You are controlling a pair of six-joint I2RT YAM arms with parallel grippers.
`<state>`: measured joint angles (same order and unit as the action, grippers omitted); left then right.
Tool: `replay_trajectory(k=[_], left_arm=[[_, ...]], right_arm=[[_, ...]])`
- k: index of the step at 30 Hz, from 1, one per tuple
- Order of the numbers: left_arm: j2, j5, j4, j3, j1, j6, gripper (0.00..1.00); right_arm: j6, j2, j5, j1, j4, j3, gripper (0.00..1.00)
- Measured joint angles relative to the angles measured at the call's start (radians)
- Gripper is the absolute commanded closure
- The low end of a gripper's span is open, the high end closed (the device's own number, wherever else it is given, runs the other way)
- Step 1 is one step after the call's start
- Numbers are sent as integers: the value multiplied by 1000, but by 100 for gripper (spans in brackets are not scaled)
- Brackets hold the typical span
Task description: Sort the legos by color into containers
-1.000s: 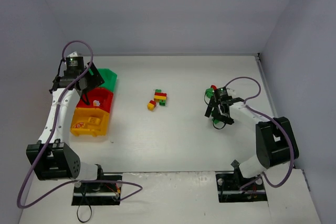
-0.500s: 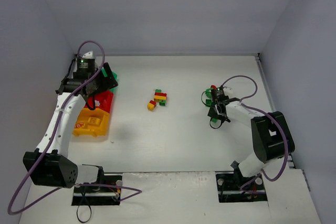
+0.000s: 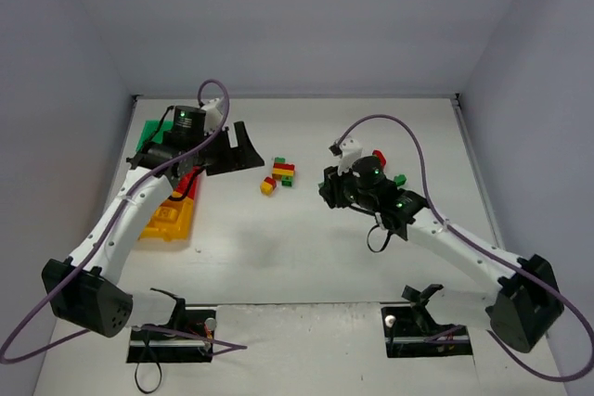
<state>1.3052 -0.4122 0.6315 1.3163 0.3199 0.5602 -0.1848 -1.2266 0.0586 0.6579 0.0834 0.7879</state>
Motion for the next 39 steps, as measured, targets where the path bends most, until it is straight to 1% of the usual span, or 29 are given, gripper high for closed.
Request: replay_trajectory(k=[2, 4, 10, 17, 20, 22, 23, 24, 25, 27, 32, 33, 36, 37, 39], left_arm=[[7, -58, -11, 1, 40, 0, 24], [15, -109, -19, 3, 77, 1, 24], [39, -201, -46, 37, 166, 10, 24], [63, -220, -68, 55, 225, 24, 25], [73, -218, -68, 56, 243, 24, 28], [79, -214, -68, 56, 256, 24, 33], [81, -211, -68, 56, 260, 24, 38], [82, -208, -68, 56, 266, 26, 40], [83, -206, -68, 56, 271, 26, 44], [84, -201, -67, 56, 282, 25, 56], [84, -197, -69, 56, 306, 26, 62], [85, -196, -69, 56, 310, 26, 65], [87, -201, -74, 56, 318, 29, 84], [87, -194, -74, 56, 322, 29, 94], [90, -194, -72, 56, 322, 37, 100]], right_arm=[[68, 72, 77, 11, 21, 10, 100], [133, 109, 148, 19, 29, 32, 100], [283, 125, 309, 53, 32, 91, 98], [363, 113, 393, 91, 23, 126, 95], [375, 108, 404, 104, 20, 131, 95], [378, 107, 408, 109, 17, 131, 95], [378, 106, 410, 111, 18, 132, 95], [378, 106, 411, 112, 17, 131, 95], [378, 106, 411, 114, 17, 132, 94], [378, 105, 412, 116, 16, 132, 94], [377, 105, 415, 116, 7, 132, 94], [377, 105, 416, 116, 6, 131, 94], [377, 104, 418, 116, -1, 131, 93], [378, 103, 418, 116, -6, 131, 92], [385, 103, 415, 116, -9, 132, 80]])
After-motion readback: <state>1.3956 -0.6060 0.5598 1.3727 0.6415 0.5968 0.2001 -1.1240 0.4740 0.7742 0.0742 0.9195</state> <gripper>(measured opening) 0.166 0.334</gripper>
